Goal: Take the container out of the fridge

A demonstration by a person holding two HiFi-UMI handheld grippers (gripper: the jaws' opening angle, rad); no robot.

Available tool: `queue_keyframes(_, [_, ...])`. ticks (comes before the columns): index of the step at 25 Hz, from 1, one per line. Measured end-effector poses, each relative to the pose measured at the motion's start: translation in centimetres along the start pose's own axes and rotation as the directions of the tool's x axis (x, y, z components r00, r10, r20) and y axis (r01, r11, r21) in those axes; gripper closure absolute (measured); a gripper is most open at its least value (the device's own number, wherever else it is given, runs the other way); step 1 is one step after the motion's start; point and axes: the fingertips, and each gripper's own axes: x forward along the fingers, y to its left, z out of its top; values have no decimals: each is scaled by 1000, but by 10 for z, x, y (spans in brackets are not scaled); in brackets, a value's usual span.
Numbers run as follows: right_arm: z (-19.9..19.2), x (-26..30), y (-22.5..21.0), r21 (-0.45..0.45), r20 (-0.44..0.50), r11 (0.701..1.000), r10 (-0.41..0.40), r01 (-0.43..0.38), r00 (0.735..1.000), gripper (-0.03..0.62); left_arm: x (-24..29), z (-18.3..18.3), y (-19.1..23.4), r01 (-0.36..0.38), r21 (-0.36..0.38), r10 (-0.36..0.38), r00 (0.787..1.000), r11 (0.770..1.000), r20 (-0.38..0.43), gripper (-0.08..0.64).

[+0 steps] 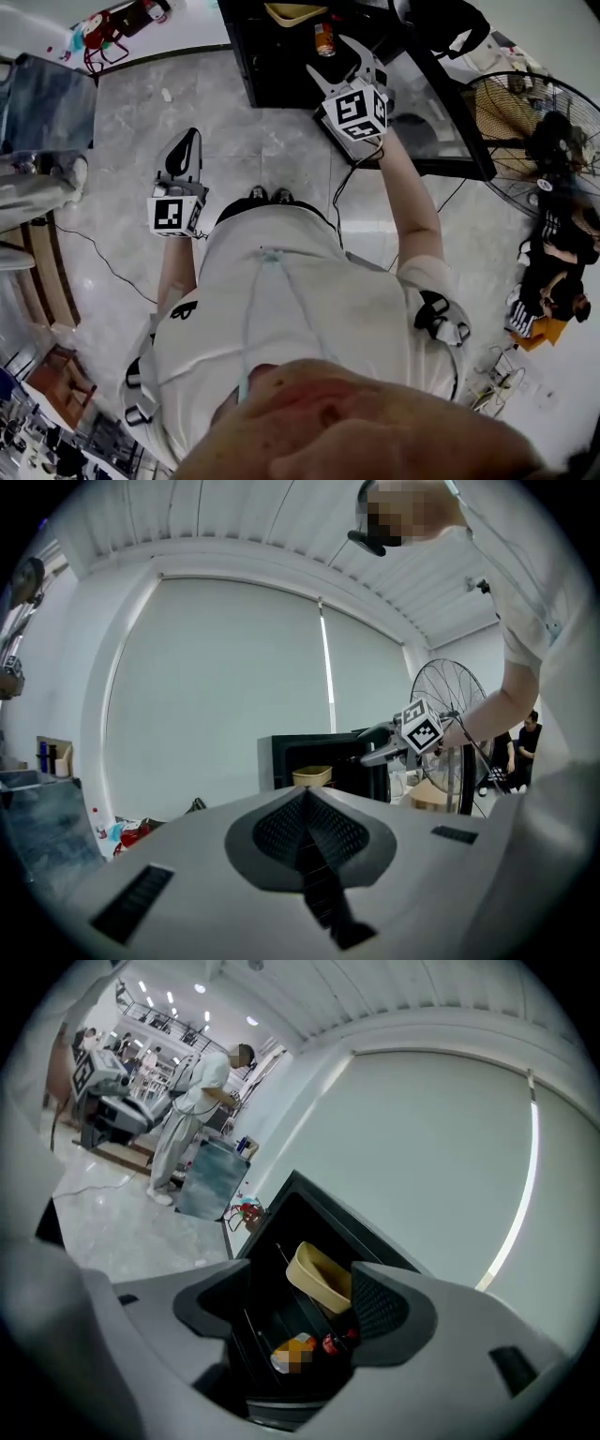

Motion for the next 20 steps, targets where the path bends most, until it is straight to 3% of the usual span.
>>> queue_keyframes(8, [-19,58,10,-217,-98,975,15,-36,995,267,-23,-13,28,-85,-39,84,996,996,-32,551])
queue_keyframes(13, [-37,94,7,-224,-142,973,25,-56,990,267,-25,-10,31,-114,-66,113,993,991,-22,551])
queue_keyframes(20, [-43,129,10,-373,-179,925,10,-77,984,267,-36,-10,39,-151,-77,149,988,985,-33,551])
